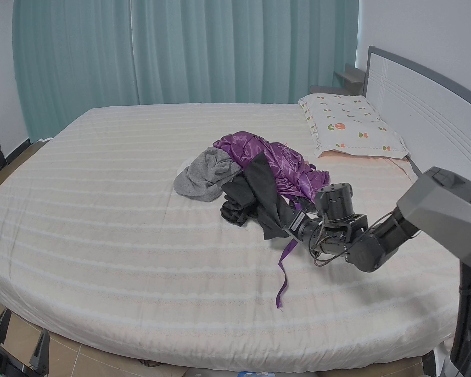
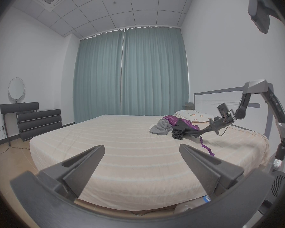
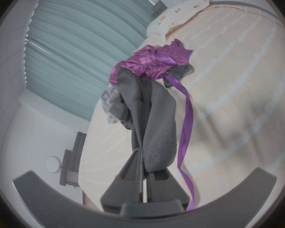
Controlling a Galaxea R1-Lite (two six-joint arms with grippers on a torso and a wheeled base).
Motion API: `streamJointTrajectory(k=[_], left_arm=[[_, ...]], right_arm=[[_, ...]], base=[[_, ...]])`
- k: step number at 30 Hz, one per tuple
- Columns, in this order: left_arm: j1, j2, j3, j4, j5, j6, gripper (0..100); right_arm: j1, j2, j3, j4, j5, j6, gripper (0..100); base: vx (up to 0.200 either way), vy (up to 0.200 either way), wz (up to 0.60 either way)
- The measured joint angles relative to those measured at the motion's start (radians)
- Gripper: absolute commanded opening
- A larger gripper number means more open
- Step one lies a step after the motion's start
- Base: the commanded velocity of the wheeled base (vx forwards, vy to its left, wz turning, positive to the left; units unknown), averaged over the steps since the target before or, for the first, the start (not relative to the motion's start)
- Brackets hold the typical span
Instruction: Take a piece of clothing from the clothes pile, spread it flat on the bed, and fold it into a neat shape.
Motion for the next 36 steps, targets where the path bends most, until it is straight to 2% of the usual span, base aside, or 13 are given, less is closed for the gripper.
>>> streamJointTrajectory(k=[7, 13, 18, 24, 27, 31, 36], left_arm=[[0.000, 0.000, 0.000, 0.000, 0.000, 0.000, 100], [0.000, 0.000, 0.000, 0.000, 0.000, 0.000, 100], [0.000, 0.000, 0.000, -0.003, -0.003, 0.004, 100], [0.000, 0.000, 0.000, -0.011, -0.047, 0.080, 100], [0.000, 0.000, -0.003, -0.028, -0.054, 0.053, 100], [0.000, 0.029, -0.080, -0.063, -0.065, -0.028, 100], [-0.008, 0.162, -0.169, -0.086, -0.108, -0.063, 100]], right_arm=[[0.040, -0.237, 0.243, -0.144, 0.033, -0.032, 0], [0.072, -0.374, 0.374, -0.300, 0.043, -0.087, 0], [0.090, -0.470, 0.423, -0.374, 0.067, -0.136, 0], [0.107, -0.580, 0.426, -0.450, 0.097, -0.172, 0], [0.114, -0.626, 0.424, -0.461, 0.109, -0.192, 0], [0.118, -0.666, 0.424, -0.463, 0.130, -0.206, 0], [0.123, -0.689, 0.431, -0.465, 0.147, -0.214, 0]], base=[[0.000, 0.000, 0.00], [0.000, 0.000, 0.00], [0.000, 0.000, 0.00], [0.000, 0.000, 0.00], [0.000, 0.000, 0.00], [0.000, 0.000, 0.00], [0.000, 0.000, 0.00]])
